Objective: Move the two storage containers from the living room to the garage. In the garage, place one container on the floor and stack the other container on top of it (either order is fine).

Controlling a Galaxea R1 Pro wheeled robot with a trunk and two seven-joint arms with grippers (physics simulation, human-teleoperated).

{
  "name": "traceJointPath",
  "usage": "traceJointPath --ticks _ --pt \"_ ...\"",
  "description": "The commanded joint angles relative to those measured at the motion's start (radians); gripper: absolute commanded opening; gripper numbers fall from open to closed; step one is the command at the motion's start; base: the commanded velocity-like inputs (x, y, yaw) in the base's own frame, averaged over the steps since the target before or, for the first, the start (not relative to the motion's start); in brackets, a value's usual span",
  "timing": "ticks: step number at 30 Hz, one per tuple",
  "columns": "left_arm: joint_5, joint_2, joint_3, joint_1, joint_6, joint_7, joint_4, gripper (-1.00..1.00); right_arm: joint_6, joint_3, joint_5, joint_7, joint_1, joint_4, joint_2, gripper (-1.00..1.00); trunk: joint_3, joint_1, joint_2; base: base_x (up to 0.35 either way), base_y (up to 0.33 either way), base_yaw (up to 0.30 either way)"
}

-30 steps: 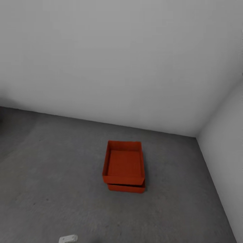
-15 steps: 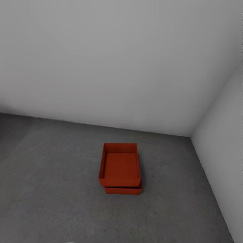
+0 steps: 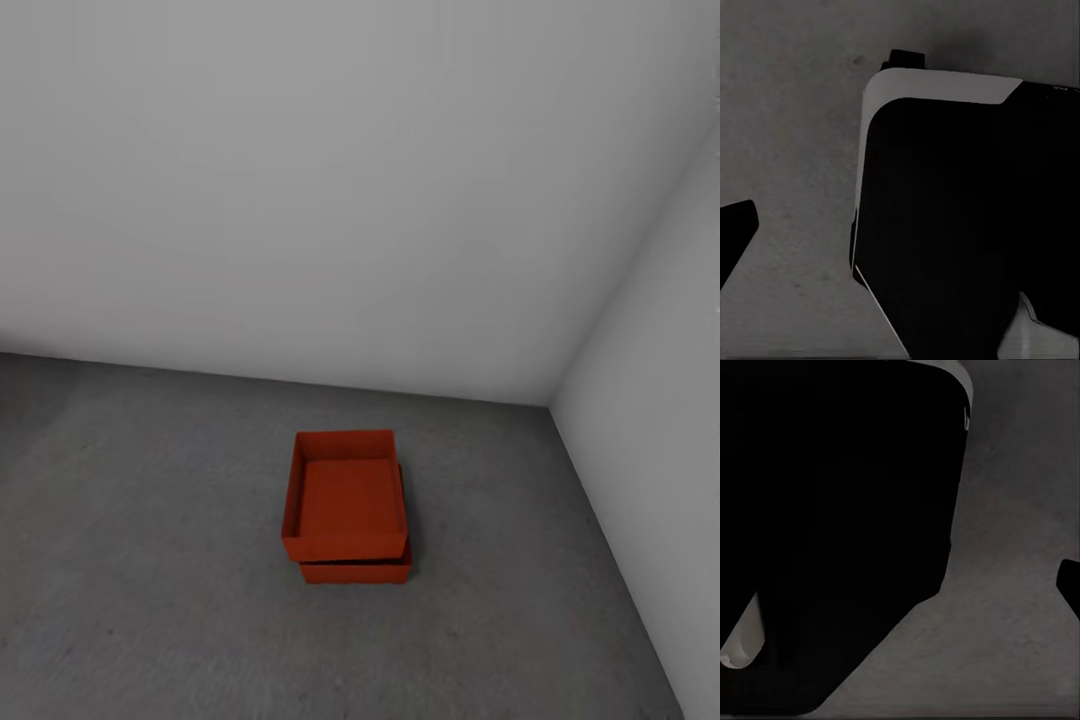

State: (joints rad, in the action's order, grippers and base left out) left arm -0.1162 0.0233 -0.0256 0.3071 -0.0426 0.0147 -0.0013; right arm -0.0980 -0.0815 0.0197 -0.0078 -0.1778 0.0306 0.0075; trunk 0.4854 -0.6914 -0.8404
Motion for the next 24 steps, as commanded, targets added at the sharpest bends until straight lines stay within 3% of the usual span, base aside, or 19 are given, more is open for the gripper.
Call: traceJointPath --ticks 1,7,9,24 --pt "-0.009 0.000 -0.002 -0.002 -0.004 -0.001 0.000 1.00 -0.009 -0.008 0.002 -0.001 0.002 0.003 -0.001 1.00 -0.001 0.000 -0.001 0.000 0.000 -0.110" --pt "-0.011 0.003 -0.002 -0.024 0.001 -0.006 0.000 1.00 -0.030 -0.008 0.002 -0.001 0.014 0.003 -0.011 1.00 -0.010 0.000 -0.001 0.000 0.000 -0.110" --pt "-0.011 0.006 -0.002 -0.052 0.056 -0.007 0.000 1.00 -0.035 -0.008 0.002 -0.001 0.015 0.003 -0.015 1.00 -0.013 0.000 -0.001 0.000 0.000 -0.110" --pt "-0.011 0.002 -0.001 -0.062 0.065 -0.006 0.000 1.00 -0.070 -0.008 0.002 -0.001 0.044 0.003 -0.015 1.00 -0.036 0.000 -0.001 0.000 0.000 -0.110"
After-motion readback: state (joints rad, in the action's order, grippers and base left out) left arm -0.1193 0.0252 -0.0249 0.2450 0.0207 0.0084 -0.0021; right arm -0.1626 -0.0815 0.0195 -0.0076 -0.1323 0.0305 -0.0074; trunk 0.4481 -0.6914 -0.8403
